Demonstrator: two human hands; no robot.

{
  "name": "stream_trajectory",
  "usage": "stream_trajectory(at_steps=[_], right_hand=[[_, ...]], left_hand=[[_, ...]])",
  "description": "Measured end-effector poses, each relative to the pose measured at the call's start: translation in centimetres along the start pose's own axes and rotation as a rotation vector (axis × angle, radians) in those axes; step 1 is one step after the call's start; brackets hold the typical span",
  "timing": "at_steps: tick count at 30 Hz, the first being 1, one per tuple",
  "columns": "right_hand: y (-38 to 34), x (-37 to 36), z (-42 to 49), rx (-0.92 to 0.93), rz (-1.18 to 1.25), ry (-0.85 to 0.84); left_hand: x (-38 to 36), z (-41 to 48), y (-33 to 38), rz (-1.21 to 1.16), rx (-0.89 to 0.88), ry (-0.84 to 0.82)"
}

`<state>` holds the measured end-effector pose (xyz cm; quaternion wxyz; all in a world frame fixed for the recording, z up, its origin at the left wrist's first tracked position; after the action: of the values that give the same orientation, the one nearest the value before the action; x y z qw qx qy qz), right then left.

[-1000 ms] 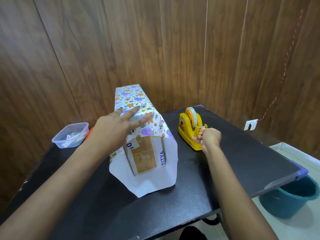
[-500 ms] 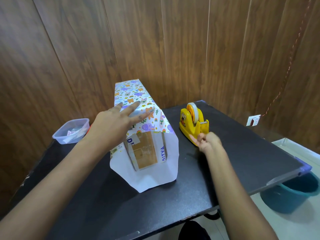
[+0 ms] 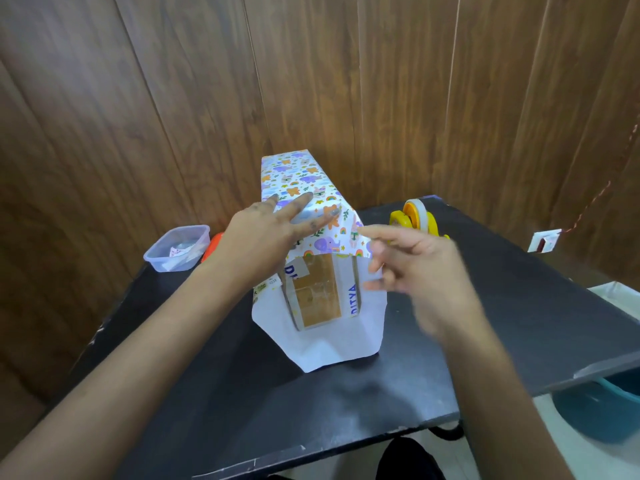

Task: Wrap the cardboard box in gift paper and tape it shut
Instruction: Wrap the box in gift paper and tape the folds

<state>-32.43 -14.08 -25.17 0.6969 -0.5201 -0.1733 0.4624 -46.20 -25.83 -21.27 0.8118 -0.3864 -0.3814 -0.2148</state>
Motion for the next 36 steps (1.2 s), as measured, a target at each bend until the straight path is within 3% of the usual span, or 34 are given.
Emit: stream_trajectory(at_steps=[3,8,13,24,33,36], right_hand=[[3.4,-3.8,-1.2,-0.023,-0.066,-0.050],[7.9,-5.6,0.0,0.013,-0.114,0.116],[9.2,-6.4,0.7,0.003,-0.039,0.248],[9.5,-7.3,1.7,-0.064,0.045,0.331],[10.8,-7.7,1.8,-0.260,0.148,0.427],[11.2,-7.3,1.2,-0.340,0.240,0.390]], left_hand=[[0.0,0.0,0.1,-0.008,0.004,0.007],[0.0,0.1,0.1,-0.009,0.000,0.013],[-0.2,0.1,0.1,0.007,-0.011,0.010],[-0.5,0.3,0.0,0.040,-0.029,-0.019],[-0.7,0.2,-0.3,-0.010,-0.035,0.029],[-0.7,0.3,-0.2,-0.004,-0.055,0.129]])
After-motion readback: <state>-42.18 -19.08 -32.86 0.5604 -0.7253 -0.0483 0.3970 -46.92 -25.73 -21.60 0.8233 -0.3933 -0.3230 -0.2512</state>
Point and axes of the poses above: each hand's wrist, its own z-axis towards the middle knuckle, its own x-axis out of the back of the hand, y = z × x, the point moved 4 cm from there along z, towards the middle knuckle, and after that the axes turned 9 degrees about x, right-handed, at the moved point
